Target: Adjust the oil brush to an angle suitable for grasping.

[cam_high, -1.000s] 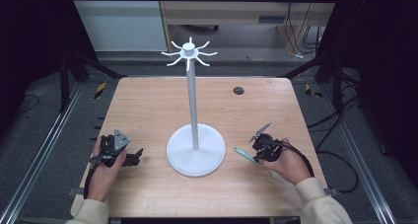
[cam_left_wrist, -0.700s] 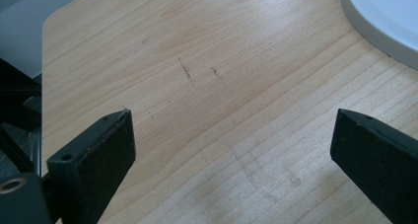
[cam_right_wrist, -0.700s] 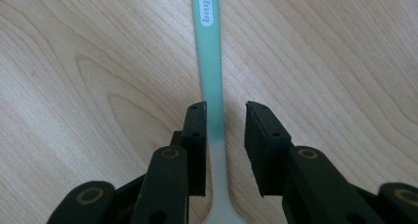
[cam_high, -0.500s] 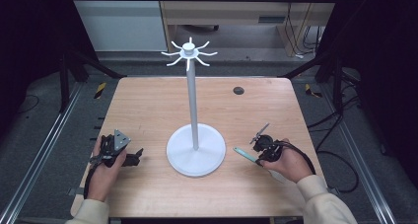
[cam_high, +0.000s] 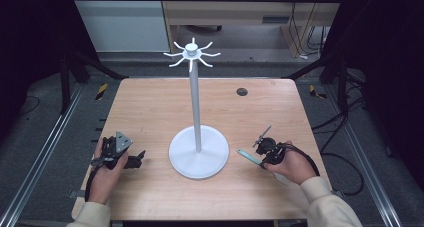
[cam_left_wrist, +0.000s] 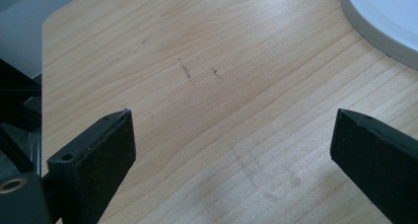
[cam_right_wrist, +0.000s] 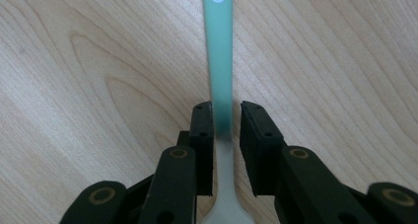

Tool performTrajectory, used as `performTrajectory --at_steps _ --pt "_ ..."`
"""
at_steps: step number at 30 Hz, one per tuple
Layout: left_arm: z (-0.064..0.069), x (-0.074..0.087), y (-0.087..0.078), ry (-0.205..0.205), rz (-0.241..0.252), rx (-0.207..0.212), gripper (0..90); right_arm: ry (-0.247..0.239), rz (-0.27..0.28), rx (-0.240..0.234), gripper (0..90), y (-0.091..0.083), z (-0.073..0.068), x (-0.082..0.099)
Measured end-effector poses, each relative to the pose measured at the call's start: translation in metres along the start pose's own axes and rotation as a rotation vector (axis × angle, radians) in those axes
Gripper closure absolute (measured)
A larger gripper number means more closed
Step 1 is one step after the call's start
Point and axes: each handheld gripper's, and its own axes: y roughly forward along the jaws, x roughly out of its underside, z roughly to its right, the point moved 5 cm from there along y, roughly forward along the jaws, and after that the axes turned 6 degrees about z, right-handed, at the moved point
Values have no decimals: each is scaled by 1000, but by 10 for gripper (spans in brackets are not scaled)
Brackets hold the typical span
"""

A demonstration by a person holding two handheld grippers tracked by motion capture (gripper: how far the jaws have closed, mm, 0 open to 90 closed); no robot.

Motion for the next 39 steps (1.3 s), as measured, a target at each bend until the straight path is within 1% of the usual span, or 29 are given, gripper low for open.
performTrajectory --at_steps 13,21,22,23,34,39 --pt "0 0 0 -2 -1 1 29 -9 -24 -8 792 4 -1 1" --pt "0 0 0 0 -2 1 29 -12 -28 -9 817 5 -1 1" --pt "0 0 0 0 -2 1 29 -23 -31 -10 820 5 -2 1" --pt "0 0 0 0 -2 1 29 -23 -31 -9 821 5 -2 1" --pt "0 0 0 3 -4 1 29 -32 -24 -15 824 4 -4 1" --pt "0 0 0 1 -3 0 29 -27 -17 -16 824 4 -4 0"
